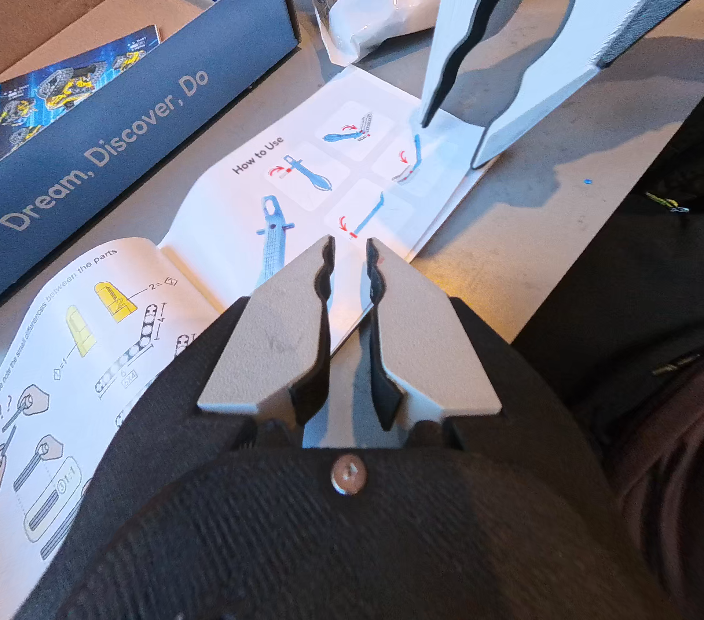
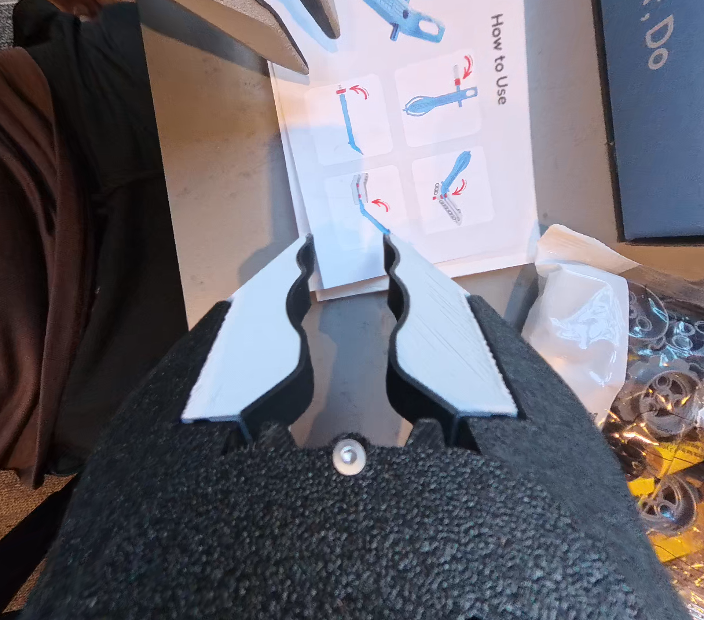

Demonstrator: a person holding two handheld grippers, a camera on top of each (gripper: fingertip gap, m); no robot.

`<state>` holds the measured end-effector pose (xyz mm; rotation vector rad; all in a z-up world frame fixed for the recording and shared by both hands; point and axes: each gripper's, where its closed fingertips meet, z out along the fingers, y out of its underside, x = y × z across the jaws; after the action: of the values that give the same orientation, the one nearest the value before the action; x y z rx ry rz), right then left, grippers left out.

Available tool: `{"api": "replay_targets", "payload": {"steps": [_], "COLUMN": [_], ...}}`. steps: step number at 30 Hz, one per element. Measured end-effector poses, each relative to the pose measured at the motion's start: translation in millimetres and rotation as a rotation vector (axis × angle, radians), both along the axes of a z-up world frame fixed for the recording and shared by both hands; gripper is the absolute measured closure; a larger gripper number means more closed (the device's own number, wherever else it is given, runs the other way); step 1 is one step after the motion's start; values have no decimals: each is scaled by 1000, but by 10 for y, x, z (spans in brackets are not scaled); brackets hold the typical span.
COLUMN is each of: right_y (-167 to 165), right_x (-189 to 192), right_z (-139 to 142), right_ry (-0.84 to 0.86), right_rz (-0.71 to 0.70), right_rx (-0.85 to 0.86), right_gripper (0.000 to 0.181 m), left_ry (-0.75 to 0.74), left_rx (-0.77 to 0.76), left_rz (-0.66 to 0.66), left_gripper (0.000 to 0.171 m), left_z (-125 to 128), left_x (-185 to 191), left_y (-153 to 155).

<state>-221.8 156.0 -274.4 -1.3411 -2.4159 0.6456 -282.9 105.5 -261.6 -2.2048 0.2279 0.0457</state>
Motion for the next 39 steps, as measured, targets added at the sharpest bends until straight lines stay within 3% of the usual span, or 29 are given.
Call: {"api": "replay_targets", "payload": {"steps": [9, 18, 25, 39], "right_y": [2, 66, 97, 249], "right_x": [-35, -120, -195, -260], "right_z": [-12, -23, 88, 209], "right_ry": [20, 54, 108, 157], "right_rz": [5, -33, -70, -168], "right_rx": [20, 39, 20, -21], "right_gripper": [181, 181, 181, 181], "left_ry": [12, 200, 193, 271], "left_rx": [0, 15, 37, 6], "left_rz": [0, 18, 3, -59], "left_gripper": [158, 139, 134, 134], "left_z": [-2, -1, 46, -100], "left_x": [2, -54, -4, 191], "left_y": [0, 29, 49, 302]}}
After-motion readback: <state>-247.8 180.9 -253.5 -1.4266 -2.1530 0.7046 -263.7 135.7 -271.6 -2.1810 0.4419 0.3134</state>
